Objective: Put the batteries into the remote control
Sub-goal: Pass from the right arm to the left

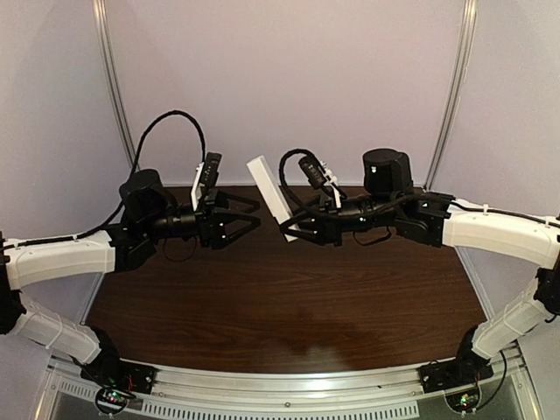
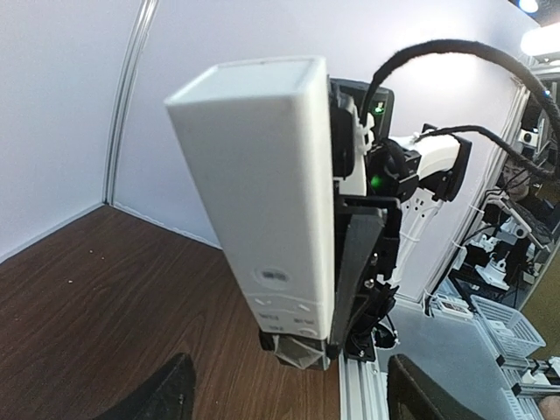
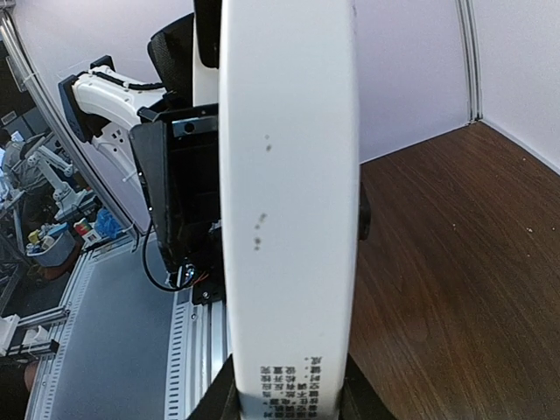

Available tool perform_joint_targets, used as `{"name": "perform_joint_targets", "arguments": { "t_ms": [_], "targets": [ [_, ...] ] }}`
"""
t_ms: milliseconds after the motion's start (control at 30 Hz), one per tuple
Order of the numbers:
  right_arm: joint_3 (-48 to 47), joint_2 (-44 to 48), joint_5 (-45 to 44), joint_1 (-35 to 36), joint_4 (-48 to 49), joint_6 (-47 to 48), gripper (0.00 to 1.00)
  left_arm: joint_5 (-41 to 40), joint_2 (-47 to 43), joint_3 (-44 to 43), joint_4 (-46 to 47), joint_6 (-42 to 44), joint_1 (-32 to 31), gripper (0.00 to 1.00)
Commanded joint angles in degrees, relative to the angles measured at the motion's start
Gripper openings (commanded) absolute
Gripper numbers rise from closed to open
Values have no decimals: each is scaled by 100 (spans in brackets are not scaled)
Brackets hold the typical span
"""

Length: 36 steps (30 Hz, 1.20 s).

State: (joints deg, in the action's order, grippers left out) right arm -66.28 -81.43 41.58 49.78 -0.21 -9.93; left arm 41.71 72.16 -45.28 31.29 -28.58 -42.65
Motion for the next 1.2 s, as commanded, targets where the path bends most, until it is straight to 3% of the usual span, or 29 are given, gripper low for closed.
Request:
{"name": "perform_joint_targets", "arguments": {
  "t_ms": [0,467,933,967,1067,1167],
  "targets": [
    [19,50,305,87,450,-173,13,123,184,-321,408,-89,-50,76],
    [103,-31,452,165,590,-213,14,425,535,-533,1131,-539,-152,60],
    [210,12,483,164,606,-195,16,614,790,-601,1602,-838,-156,23],
    [218,27,475,165,601,-194,18,620,803,-597,1642,-864,-156,20],
    [265,109,369,144,559,-177,46,621,775,-612,1618,-853,-155,13],
    [327,286,127,30,385,-121,82,623,737,-720,1056,-623,-156,9]
  ]
}}
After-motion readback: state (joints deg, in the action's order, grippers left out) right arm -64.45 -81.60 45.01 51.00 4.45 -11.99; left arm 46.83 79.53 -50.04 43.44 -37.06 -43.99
